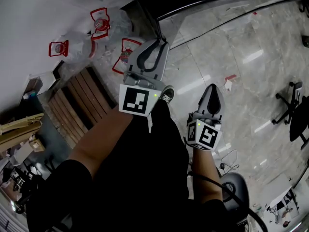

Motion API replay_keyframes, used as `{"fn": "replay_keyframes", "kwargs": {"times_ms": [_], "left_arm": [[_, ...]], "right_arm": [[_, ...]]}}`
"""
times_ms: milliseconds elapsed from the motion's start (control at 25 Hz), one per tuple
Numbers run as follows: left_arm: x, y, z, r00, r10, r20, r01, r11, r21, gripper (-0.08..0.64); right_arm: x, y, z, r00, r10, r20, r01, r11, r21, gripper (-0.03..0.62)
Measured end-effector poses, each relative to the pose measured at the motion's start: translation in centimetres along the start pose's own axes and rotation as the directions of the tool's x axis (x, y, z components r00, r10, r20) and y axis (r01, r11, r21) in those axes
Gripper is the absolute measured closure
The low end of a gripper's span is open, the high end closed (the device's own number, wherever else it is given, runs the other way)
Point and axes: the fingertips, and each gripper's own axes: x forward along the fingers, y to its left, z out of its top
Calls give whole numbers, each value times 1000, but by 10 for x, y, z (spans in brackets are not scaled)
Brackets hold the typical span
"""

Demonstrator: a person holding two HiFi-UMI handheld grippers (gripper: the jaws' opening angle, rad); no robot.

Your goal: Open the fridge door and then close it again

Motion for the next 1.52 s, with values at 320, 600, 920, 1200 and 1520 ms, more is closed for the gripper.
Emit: {"fn": "replay_keyframes", "kwargs": {"times_ms": [320, 600, 920, 1200, 1520], "left_arm": [[-21, 0, 14, 1000, 20, 23, -22, 997, 68, 548], [-76, -22, 81, 994, -17, 106, 12, 999, 45, 554], [-127, -27, 160, 991, -25, 134, 21, 999, 34, 554], [-151, -22, 213, 981, -48, 186, 45, 999, 24, 554], [-153, -19, 240, 977, -74, 202, 60, 995, 76, 554]], "right_arm": [[-8, 11, 20, 999, 12, 35, -13, 1000, 8, 577], [-36, 51, 108, 979, 79, 186, -80, 997, -3, 577], [-81, 109, 207, 928, 216, 303, -191, 975, -110, 577], [-114, 140, 261, 898, 246, 365, -219, 969, -114, 577], [-121, 153, 300, 887, 267, 377, -227, 962, -150, 577]]}}
